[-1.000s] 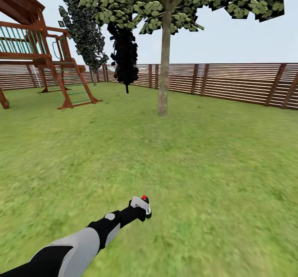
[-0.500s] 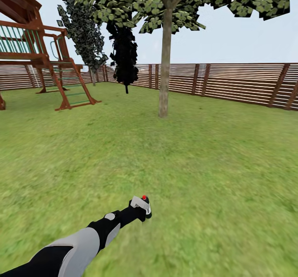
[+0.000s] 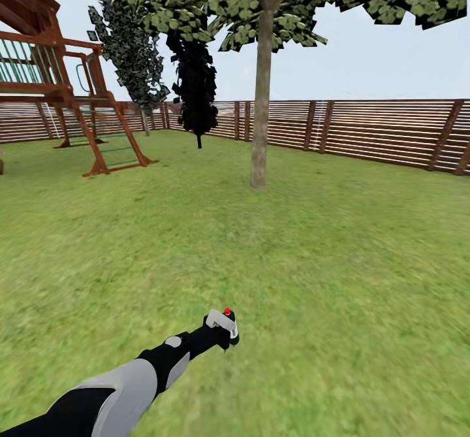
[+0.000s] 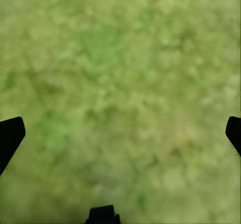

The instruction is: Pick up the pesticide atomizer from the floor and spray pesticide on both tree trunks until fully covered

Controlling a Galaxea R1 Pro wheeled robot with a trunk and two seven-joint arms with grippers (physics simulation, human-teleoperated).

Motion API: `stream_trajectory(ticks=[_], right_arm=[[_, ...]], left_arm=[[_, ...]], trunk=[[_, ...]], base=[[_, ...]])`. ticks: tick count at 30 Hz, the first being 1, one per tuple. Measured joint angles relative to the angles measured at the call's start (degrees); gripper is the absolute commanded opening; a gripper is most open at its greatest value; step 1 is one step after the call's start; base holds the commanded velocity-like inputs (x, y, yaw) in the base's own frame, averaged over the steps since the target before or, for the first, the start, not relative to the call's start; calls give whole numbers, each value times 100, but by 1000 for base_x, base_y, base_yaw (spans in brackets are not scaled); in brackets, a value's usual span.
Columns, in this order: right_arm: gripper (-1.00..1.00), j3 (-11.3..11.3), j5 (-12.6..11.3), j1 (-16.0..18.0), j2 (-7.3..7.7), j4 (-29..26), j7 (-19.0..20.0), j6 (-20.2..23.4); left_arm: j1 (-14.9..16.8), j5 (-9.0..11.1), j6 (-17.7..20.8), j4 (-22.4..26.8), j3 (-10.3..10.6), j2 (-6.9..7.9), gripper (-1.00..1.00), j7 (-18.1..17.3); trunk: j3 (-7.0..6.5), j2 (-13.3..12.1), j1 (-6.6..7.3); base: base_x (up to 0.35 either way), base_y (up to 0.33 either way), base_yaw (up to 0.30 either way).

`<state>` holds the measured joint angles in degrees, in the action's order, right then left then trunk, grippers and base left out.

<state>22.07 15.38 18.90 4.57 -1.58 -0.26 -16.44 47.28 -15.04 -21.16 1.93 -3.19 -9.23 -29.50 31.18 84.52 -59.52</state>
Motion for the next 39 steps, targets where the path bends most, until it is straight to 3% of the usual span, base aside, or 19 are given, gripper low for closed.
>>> stream_trajectory(ticks=[12,19,39], right_arm=[[100,0,0,0,0,0,0,0],[100,-1,0,0,0,0,0,0],[100,-1,0,0,0,0,0,0]], left_arm=[[0,0,3,0,0,0,-100,10],[0,1,9,-1,-2,0,-100,381],[0,0,8,-3,-1,0,-100,404]], trunk=[[0,0,0],[0,0,0],[0,0,0]], base=[[348,0,0],[348,0,0],[348,0,0]])
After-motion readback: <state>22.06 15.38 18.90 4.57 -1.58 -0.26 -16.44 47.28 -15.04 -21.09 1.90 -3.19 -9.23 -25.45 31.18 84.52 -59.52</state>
